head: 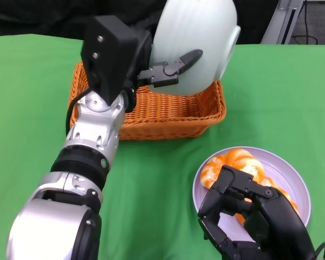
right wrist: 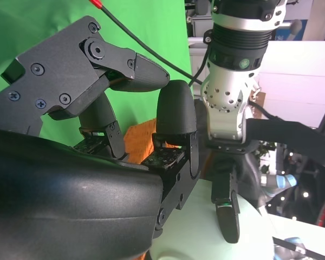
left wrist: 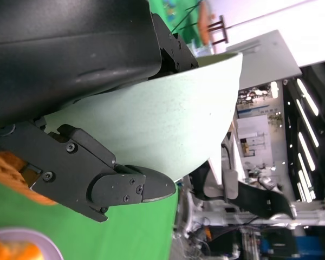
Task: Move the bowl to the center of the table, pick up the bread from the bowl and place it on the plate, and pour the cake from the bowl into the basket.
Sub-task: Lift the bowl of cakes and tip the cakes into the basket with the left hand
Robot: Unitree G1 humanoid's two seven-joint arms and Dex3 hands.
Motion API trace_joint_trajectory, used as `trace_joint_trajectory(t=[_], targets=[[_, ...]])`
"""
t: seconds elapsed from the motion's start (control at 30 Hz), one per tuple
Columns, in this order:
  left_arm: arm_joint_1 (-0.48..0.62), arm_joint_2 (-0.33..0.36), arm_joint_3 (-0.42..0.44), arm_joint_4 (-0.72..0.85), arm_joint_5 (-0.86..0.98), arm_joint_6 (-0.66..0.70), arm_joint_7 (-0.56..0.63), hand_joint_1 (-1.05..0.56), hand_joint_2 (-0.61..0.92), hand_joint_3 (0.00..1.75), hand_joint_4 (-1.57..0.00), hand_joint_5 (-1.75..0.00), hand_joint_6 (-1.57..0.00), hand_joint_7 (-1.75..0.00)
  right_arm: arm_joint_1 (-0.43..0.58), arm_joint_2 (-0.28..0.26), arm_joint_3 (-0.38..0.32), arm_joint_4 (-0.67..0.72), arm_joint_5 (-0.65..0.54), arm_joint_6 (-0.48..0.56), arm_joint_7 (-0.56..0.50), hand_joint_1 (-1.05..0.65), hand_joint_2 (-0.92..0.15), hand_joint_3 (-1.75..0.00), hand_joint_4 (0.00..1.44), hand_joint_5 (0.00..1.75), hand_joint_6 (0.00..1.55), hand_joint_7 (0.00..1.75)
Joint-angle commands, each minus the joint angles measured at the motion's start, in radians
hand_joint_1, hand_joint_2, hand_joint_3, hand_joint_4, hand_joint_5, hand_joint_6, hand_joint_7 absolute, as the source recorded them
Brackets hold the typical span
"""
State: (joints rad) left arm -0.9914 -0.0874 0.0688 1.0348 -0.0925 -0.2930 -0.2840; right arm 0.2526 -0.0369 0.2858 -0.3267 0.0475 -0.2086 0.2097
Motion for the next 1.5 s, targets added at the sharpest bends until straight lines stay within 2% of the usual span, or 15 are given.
trace_joint_trajectory(t=[0.03,0.2,0.27,0.33,0.67,0.8,0.83,0.87,0.9,1.03,1.3,1.5], targets=[[-0.060,-0.008,0.047,0.005,-0.062,0.054,-0.027,-0.28,0.74,0.76,-0.76,-1.75,-0.62,-1.67,0.000,0.003,-0.004,0.008,0.012,-0.014,0.000,-0.31,-0.56,-0.91,0.61,1.75,0.57,1.51],[-0.077,-0.010,0.088,0.016,-0.104,0.137,-0.028,-0.25,0.67,0.92,-0.76,-1.75,-0.67,-1.65,0.002,0.004,-0.003,0.007,0.028,-0.010,0.006,-0.31,-0.56,-0.91,0.62,1.75,0.57,1.51],[-0.093,-0.011,0.116,0.032,-0.130,0.183,-0.024,-0.20,0.60,1.03,-0.80,-1.75,-0.71,-1.66,0.000,0.005,-0.003,0.012,0.029,-0.013,0.006,-0.30,-0.56,-0.91,0.62,1.75,0.57,1.51],[-0.106,-0.012,0.141,0.045,-0.155,0.220,-0.023,-0.18,0.59,1.06,-0.81,-1.75,-0.73,-1.65,0.001,0.003,-0.002,0.011,0.029,-0.012,0.007,-0.30,-0.55,-0.92,0.62,1.75,0.57,1.51],[-0.143,-0.017,0.269,0.055,-0.303,0.409,-0.039,-0.13,0.69,1.00,-0.78,-1.75,-0.75,-1.59,-0.003,0.004,-0.003,0.022,0.026,-0.025,0.008,-0.30,-0.53,-0.95,0.63,1.75,0.57,1.52],[-0.158,-0.018,0.331,0.059,-0.370,0.508,-0.002,-0.15,0.71,1.01,-0.79,-1.75,-0.76,-1.58,-0.002,0.007,-0.002,0.022,0.043,-0.019,0.014,-0.29,-0.53,-0.97,0.64,1.75,0.58,1.51],[-0.167,-0.018,0.362,0.062,-0.402,0.551,0.023,-0.16,0.71,0.98,-0.79,-1.75,-0.75,-1.58,-0.003,0.006,-0.002,0.024,0.036,-0.022,0.012,-0.28,-0.53,-0.97,0.63,1.75,0.57,1.51],[-0.175,-0.017,0.390,0.066,-0.433,0.592,0.047,-0.18,0.77,0.85,-0.79,-1.75,-0.68,-1.62,-0.003,0.005,-0.002,0.023,0.029,-0.025,0.009,-0.29,-0.53,-0.97,0.64,1.75,0.58,1.51],[-0.179,-0.017,0.408,0.067,-0.453,0.621,0.063,-0.19,0.79,0.80,-0.79,-1.75,-0.66,-1.64,-0.002,0.005,-0.002,0.021,0.024,-0.026,0.007,-0.29,-0.53,-0.97,0.64,1.75,0.58,1.51],[-0.174,-0.011,0.430,0.066,-0.478,0.663,0.075,-0.24,0.86,0.64,-0.79,-1.75,-0.61,-1.73,-0.002,0.006,-0.003,0.020,0.030,-0.017,0.010,-0.31,-0.52,-0.96,0.64,1.75,0.57,1.52],[-0.178,-0.002,0.488,0.084,-0.523,0.713,0.102,-0.29,0.92,0.51,-0.79,-1.75,-0.59,-1.74,-0.001,0.004,-0.004,0.020,0.030,-0.017,0.011,-0.31,-0.53,-0.95,0.62,1.75,0.58,1.51],[-0.180,-0.004,0.507,0.082,-0.534,0.723,0.119,-0.29,0.92,0.52,-0.80,-1.75,-0.58,-1.75,-0.001,0.003,-0.005,0.019,0.025,-0.017,0.009,-0.31,-0.53,-0.94,0.63,1.75,0.58,1.51]])
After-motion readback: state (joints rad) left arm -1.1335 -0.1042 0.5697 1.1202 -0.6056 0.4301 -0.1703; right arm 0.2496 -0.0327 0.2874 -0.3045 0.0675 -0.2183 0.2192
